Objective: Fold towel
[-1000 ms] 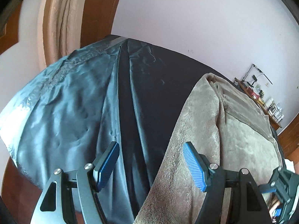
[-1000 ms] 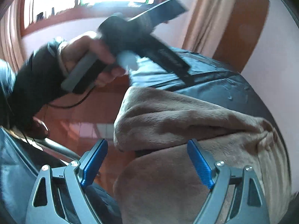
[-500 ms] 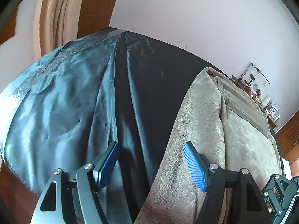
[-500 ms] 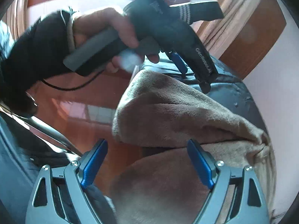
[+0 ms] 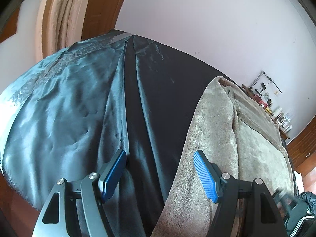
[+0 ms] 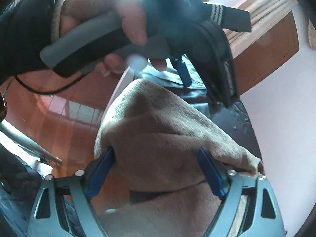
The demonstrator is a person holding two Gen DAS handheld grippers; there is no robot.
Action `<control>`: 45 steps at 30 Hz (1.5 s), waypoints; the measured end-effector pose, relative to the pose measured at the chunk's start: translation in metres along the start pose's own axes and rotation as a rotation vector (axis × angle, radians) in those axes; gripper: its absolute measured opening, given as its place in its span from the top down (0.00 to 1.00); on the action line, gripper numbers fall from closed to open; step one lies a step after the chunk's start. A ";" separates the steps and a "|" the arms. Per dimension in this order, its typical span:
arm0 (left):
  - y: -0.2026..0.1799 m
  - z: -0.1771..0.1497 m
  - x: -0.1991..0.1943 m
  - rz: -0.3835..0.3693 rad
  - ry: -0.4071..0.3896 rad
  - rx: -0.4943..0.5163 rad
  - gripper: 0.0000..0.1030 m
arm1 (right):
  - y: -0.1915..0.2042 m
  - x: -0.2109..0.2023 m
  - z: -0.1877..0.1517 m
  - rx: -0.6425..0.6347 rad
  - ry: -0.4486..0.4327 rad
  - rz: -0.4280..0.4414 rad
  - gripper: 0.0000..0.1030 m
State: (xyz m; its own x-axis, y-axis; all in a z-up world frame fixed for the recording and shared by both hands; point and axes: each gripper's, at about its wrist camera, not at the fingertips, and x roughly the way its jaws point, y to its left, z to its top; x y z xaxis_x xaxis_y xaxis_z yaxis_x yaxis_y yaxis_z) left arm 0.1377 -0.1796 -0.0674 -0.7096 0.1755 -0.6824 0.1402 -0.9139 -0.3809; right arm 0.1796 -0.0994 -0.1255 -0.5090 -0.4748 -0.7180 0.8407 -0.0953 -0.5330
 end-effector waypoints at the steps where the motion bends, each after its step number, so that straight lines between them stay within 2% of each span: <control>1: 0.000 0.000 0.000 -0.002 0.000 -0.001 0.29 | -0.002 0.001 0.002 0.017 0.001 0.021 0.41; 2: 0.001 0.000 0.000 -0.005 0.000 -0.002 0.29 | -0.005 0.001 0.003 0.040 0.006 0.038 0.49; 5: 0.003 0.000 -0.001 -0.016 0.000 -0.009 0.29 | -0.018 0.003 0.005 0.110 0.007 0.094 0.58; 7: 0.005 0.001 -0.002 -0.023 0.000 -0.015 0.29 | -0.034 -0.003 0.006 0.207 -0.014 0.177 0.73; 8: 0.006 0.001 -0.002 -0.026 0.000 -0.017 0.29 | -0.046 -0.006 0.006 0.274 -0.031 0.223 0.83; 12: 0.006 0.003 -0.002 -0.026 0.002 -0.021 0.29 | -0.106 -0.022 -0.003 0.554 -0.142 0.327 0.87; 14: 0.008 0.003 -0.002 -0.027 0.001 -0.035 0.29 | -0.131 -0.031 -0.011 0.659 -0.194 0.330 0.88; 15: 0.009 0.003 -0.003 -0.026 0.001 -0.044 0.29 | -0.144 -0.036 -0.018 0.709 -0.214 0.319 0.88; 20: 0.006 0.005 -0.005 0.001 -0.017 -0.053 0.29 | -0.199 -0.067 -0.062 0.929 -0.264 0.152 0.88; 25: -0.030 0.012 -0.013 -0.019 -0.053 0.060 0.29 | -0.239 -0.072 -0.134 1.165 -0.185 -0.025 0.87; 28: -0.058 0.016 -0.008 -0.062 -0.048 0.134 0.29 | -0.246 -0.079 -0.175 1.291 -0.112 -0.094 0.84; 29: -0.067 0.017 -0.004 -0.074 -0.040 0.155 0.29 | -0.245 -0.080 -0.188 1.324 -0.087 -0.111 0.77; 30: -0.075 0.017 0.001 -0.082 -0.030 0.175 0.29 | -0.244 -0.081 -0.198 1.351 -0.068 -0.123 0.63; 31: -0.084 0.017 0.006 -0.087 -0.017 0.194 0.29 | -0.244 -0.080 -0.205 1.369 -0.058 -0.132 0.54; 32: -0.092 0.016 0.012 -0.091 -0.004 0.214 0.29 | -0.244 -0.079 -0.210 1.380 -0.054 -0.141 0.35; 33: -0.100 0.014 0.018 -0.096 0.010 0.233 0.29 | -0.245 -0.080 -0.214 1.386 -0.055 -0.152 0.27; 36: -0.125 0.011 0.034 -0.108 0.045 0.288 0.29 | -0.246 -0.085 -0.213 1.344 -0.043 -0.219 0.27; 39: -0.143 0.006 0.043 -0.110 0.059 0.336 0.29 | -0.245 -0.093 -0.207 1.275 -0.044 -0.240 0.27; 42: -0.148 0.003 0.047 -0.101 0.068 0.352 0.29 | -0.245 -0.086 -0.185 1.175 -0.049 -0.168 0.26; 45: -0.146 0.000 0.047 -0.093 0.075 0.343 0.29 | -0.241 -0.063 -0.157 1.075 -0.024 -0.059 0.26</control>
State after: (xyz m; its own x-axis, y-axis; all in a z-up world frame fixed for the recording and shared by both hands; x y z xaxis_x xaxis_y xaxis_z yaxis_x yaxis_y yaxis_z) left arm 0.0841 -0.0380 -0.0436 -0.6537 0.2788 -0.7035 -0.1715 -0.9601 -0.2211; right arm -0.0197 0.0909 -0.0224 -0.5600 -0.4601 -0.6890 0.5428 -0.8320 0.1145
